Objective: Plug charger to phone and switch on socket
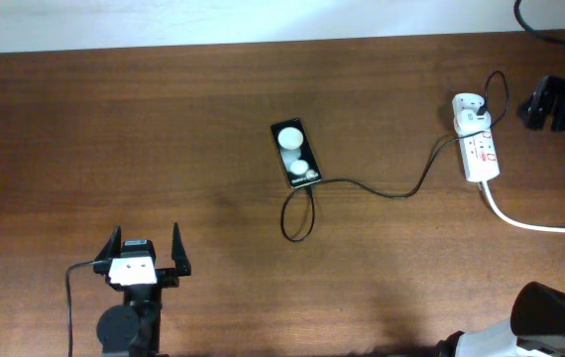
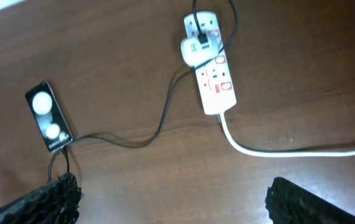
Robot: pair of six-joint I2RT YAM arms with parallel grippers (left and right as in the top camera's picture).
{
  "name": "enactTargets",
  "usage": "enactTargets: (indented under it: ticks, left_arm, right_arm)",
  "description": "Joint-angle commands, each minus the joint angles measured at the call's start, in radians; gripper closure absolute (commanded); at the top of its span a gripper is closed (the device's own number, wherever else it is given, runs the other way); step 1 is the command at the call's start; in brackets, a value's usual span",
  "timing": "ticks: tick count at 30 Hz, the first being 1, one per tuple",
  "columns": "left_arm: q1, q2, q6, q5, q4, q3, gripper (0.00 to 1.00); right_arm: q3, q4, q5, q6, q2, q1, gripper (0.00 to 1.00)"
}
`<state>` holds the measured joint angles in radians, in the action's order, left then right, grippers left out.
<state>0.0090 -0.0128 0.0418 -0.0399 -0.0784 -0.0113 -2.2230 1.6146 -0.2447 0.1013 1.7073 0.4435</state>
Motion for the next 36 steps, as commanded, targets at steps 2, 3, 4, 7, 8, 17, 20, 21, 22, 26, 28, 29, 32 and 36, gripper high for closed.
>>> enactTargets:
  ticks: [2,3,4,7,8,17,20,21,22,26,28,29,32,36]
  left_arm:
    - [0.007,0.008,0.016,0.018,-0.006,0.001,0.01]
    - [0.007,0.008,0.016,0.018,-0.006,0.001,0.01]
    - [0.007,0.008,0.016,0.018,-0.006,0.001,0.01]
    - [0.007,0.008,0.016,0.018,-0.006,0.001,0.01]
    - [0.007,0.008,0.016,0.018,-0.006,0.002,0.01]
    - [0.007,0.008,0.016,0.018,-0.006,0.002,0.01]
    - [0.007,0.008,0.016,0.018,-0.006,0.002,0.01]
    - [0.007,0.008,0.016,0.018,-0.006,0.001,0.01]
    - [0.007,0.008,0.016,0.018,-0.006,0.002,0.01]
    - [0.007,0.008,0.016,0.018,-0.006,0.001,0.01]
    - [0.007,0.008,0.016,0.018,-0.006,0.001,0.01]
    - [0.007,0.008,0.016,0.018,-0.006,0.001,0.01]
    - [0.007,0.008,0.016,0.018,-0.006,0.002,0.01]
    - [0.007,0.008,0.016,0.018,-0.006,0.001,0.01]
  right_arm:
    - [0.002,-0.018,-0.014,-0.005,-0.018,-0.006,0.01]
    - [0.002,-0.032,-0.018,-0.005,-0.024,-0.013,0.01]
    - [0.008,-0.061,-0.032,-0.005,-0.031,-0.031,0.01]
    - [0.197,-0.244,-0.034,-0.005,-0.109,-0.127,0.01]
    - [0.317,-0.314,-0.035,-0.005,-0.147,-0.15,0.01]
    - [1.088,-0.946,-0.035,-0.005,-0.442,-0.299,0.01]
    - [1.241,-1.083,-0.035,-0.005,-0.569,-0.307,0.01]
    - [1.287,-1.138,-0.035,-0.005,-0.611,-0.307,0.01]
    - [1.328,-1.192,-0.036,-0.005,-0.644,-0.307,0.01]
    - [1.579,-1.492,-0.07,-0.005,-0.845,-0.307,0.01]
    - [1.692,-1.563,-0.077,-0.005,-0.938,-0.309,0.01]
    - [1.735,-1.585,-0.076,-0.004,-0.977,-0.318,0.01]
    - [1.872,-1.65,-0.076,-0.005,-1.119,-0.356,0.01]
    - [1.968,-1.662,-0.064,-0.004,-1.255,-0.386,0.01]
